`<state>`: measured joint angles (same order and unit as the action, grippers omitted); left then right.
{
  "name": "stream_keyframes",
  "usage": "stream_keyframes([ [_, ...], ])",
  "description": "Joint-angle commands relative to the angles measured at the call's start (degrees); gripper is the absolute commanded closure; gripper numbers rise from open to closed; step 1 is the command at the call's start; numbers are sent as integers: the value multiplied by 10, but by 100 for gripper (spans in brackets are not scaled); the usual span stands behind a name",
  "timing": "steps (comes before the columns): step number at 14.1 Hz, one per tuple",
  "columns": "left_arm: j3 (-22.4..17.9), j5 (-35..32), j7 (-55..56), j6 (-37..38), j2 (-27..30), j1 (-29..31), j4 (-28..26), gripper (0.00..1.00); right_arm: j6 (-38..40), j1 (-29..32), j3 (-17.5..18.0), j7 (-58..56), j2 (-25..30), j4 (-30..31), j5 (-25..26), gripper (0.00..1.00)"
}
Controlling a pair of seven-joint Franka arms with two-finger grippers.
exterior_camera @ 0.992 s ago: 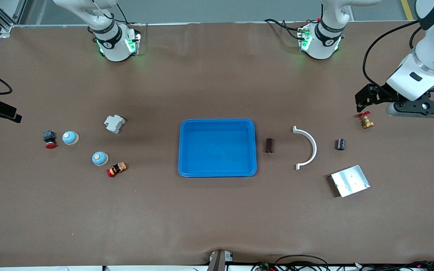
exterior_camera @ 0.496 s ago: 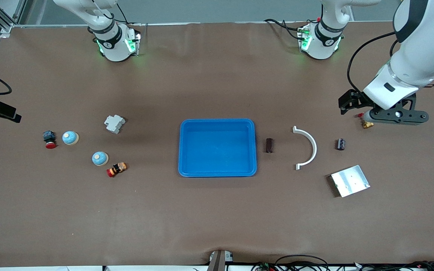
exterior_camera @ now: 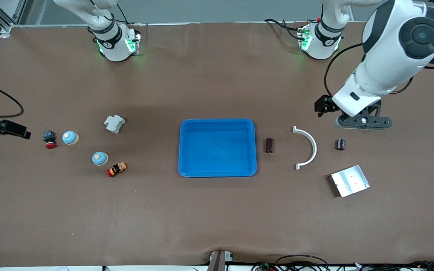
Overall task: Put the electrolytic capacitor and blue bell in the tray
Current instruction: 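Move the left gripper to the capacitor while the right gripper reaches the bell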
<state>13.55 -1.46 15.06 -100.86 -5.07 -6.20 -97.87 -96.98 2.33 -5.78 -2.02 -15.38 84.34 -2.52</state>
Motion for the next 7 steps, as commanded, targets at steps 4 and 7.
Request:
stream_keyframes([
  [4,18,32,52,-111,-4,-12,-97,0,-164,0,2,-9,-41,106,-2,0],
  [7,30,34,54,-153,-19,-13,-121,0,-239,-34,4,-8,-47,179,-1,0],
])
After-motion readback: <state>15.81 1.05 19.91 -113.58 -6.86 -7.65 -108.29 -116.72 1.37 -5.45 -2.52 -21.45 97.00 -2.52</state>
